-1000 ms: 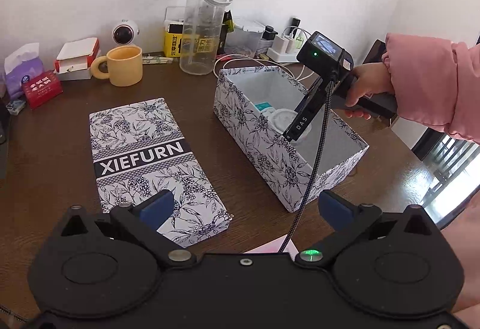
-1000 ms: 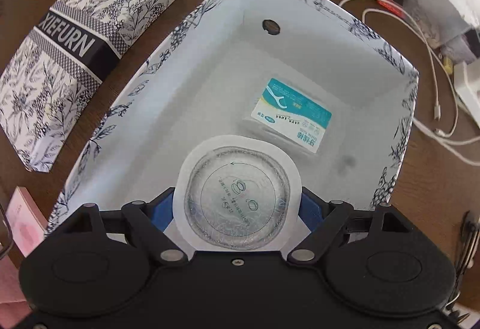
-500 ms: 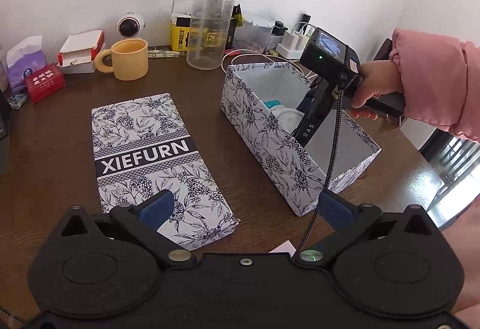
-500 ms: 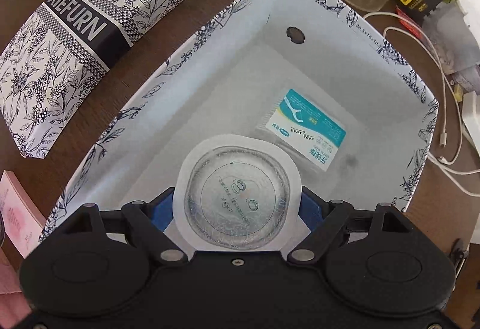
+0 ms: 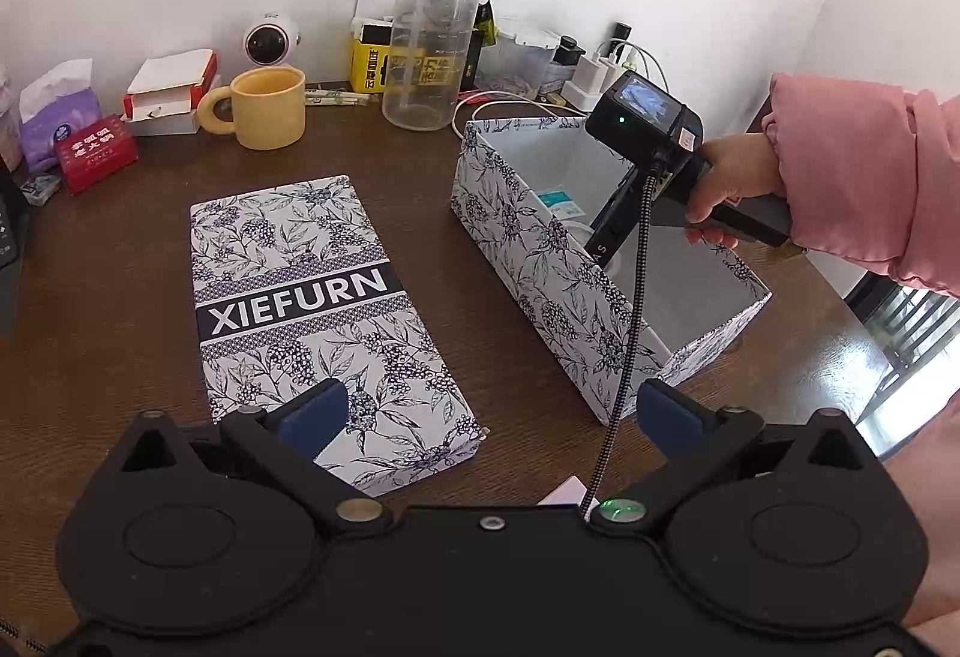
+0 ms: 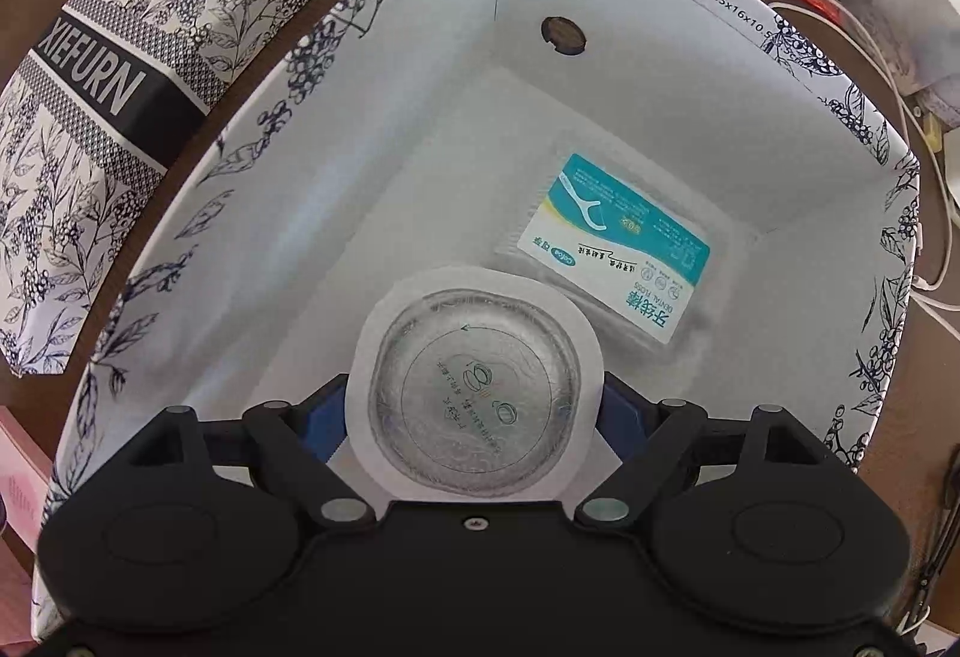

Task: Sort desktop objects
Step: 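Lower the round container beside the floss case and open the right tool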

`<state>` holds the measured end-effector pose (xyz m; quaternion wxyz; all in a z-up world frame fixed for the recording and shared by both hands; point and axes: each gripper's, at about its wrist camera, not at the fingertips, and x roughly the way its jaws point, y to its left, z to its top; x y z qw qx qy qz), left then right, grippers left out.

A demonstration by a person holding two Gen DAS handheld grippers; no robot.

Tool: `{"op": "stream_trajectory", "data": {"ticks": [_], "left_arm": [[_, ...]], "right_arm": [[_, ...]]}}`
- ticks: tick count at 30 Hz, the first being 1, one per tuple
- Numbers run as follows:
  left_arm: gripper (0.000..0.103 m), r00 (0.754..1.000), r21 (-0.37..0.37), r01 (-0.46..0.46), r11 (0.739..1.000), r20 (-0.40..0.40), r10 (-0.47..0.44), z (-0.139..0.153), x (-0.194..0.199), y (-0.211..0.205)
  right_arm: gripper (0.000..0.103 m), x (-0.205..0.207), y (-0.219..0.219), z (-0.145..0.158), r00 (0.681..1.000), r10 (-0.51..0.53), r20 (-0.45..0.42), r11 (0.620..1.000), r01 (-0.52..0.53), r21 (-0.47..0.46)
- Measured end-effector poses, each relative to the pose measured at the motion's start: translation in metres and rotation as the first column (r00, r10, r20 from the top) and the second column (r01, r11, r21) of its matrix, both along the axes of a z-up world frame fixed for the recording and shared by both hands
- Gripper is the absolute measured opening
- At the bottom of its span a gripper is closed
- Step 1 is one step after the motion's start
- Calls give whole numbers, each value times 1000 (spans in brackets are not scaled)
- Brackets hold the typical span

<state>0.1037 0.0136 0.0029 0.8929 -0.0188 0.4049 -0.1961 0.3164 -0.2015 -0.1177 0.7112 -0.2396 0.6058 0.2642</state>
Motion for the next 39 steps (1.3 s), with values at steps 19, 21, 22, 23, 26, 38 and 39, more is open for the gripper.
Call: {"op": "stream_trajectory", "data": {"ticks": [19,21,22,23,26,38,39], "left_arm": [[103,1000,7,19,1000,4,-19,2,-6,-4],[103,1000,8,20,1000,7,-20,4,-7,-4],[103,1000,8,21,1000,9,-21,4,-7,-4],[103,1000,8,21,1000,12,-22,6,-8,-4],[103,999,11,38,999,21,-39,10,-12,-5],[103,990,29,127,991,63,-129,26,-27,-12],[103,988,31,135,990,66,-136,27,-28,-13]], "right_arm": [[86,-24,2,39,998,-19,52,999,18,29],[86,-28,2,44,998,-19,57,999,18,31],[86,-29,2,47,998,-20,60,999,18,32],[87,-31,2,49,998,-20,63,999,17,33],[89,-36,2,56,997,-20,71,999,17,37],[102,-33,-33,80,983,-74,170,993,57,108],[102,-32,-39,81,980,-83,181,991,62,117]]}}
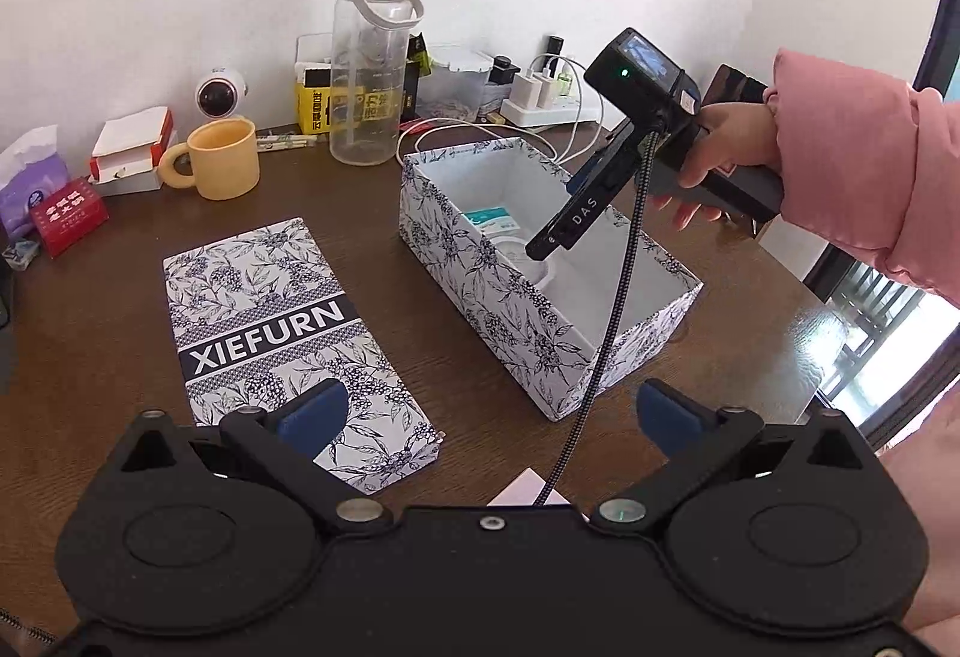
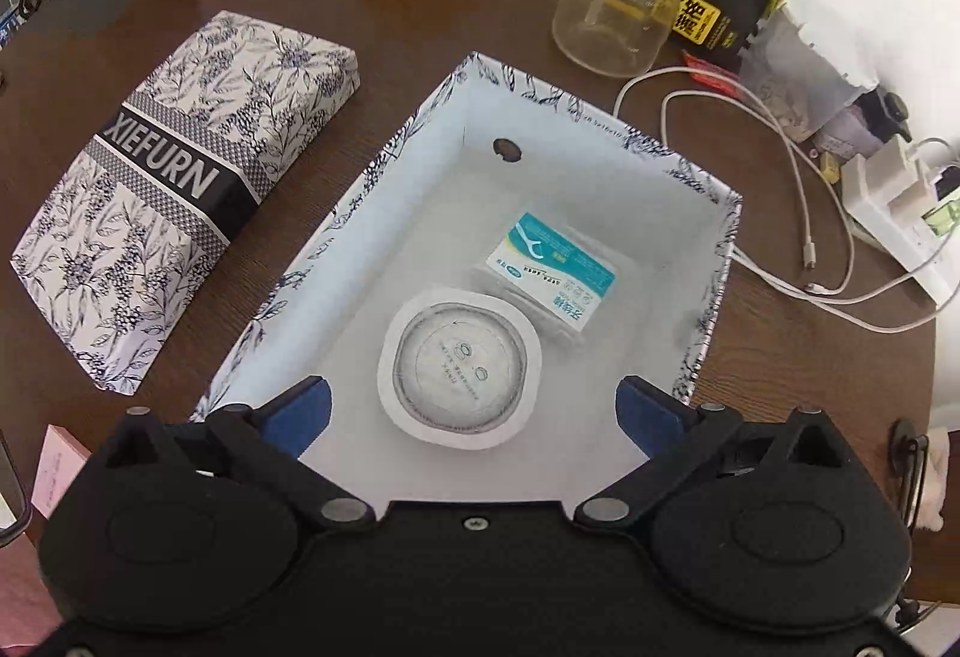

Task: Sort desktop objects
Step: 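Lower the round container beside the floss case and open the right tool, then lower the left tool onto the pink eyeshadow palette and close it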

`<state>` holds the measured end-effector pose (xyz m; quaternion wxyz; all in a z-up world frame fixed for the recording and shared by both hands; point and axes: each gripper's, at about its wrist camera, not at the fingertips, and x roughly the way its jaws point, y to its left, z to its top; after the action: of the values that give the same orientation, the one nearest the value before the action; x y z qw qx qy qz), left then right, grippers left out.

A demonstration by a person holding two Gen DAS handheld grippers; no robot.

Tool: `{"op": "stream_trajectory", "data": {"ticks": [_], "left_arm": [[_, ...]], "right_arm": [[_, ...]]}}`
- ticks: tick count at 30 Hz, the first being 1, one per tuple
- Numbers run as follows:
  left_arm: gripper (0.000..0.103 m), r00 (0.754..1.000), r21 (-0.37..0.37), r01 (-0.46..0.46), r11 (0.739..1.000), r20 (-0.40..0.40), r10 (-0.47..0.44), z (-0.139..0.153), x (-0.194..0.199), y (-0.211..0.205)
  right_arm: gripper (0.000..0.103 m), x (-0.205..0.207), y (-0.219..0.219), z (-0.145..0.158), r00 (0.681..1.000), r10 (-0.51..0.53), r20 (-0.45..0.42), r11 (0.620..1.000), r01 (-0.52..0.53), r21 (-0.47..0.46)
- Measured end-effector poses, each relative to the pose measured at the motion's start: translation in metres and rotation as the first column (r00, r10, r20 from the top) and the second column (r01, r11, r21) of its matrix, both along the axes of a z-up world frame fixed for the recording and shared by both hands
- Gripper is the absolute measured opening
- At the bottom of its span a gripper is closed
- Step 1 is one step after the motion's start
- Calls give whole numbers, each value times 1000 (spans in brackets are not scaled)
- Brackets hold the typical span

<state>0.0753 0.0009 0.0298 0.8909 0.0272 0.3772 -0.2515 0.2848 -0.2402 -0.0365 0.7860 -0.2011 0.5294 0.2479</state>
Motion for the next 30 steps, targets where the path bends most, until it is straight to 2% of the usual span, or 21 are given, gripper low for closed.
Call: {"op": "stream_trajectory", "data": {"ticks": [2,10,20,30], "left_arm": [[103,1000,2,15,1000,7,-15,3,-3,-1],[103,993,39,113,993,15,-114,5,-10,-7],[103,973,90,229,969,-17,-229,-4,-14,-12],[103,957,131,289,948,-59,-284,-18,-21,-15]], "right_arm": [[102,-14,-5,17,999,-10,34,1000,9,27],[103,-81,-9,43,996,-51,72,994,43,101],[103,-165,-13,76,988,-105,115,978,81,193],[103,-213,-5,59,991,-124,51,953,105,284]]}}
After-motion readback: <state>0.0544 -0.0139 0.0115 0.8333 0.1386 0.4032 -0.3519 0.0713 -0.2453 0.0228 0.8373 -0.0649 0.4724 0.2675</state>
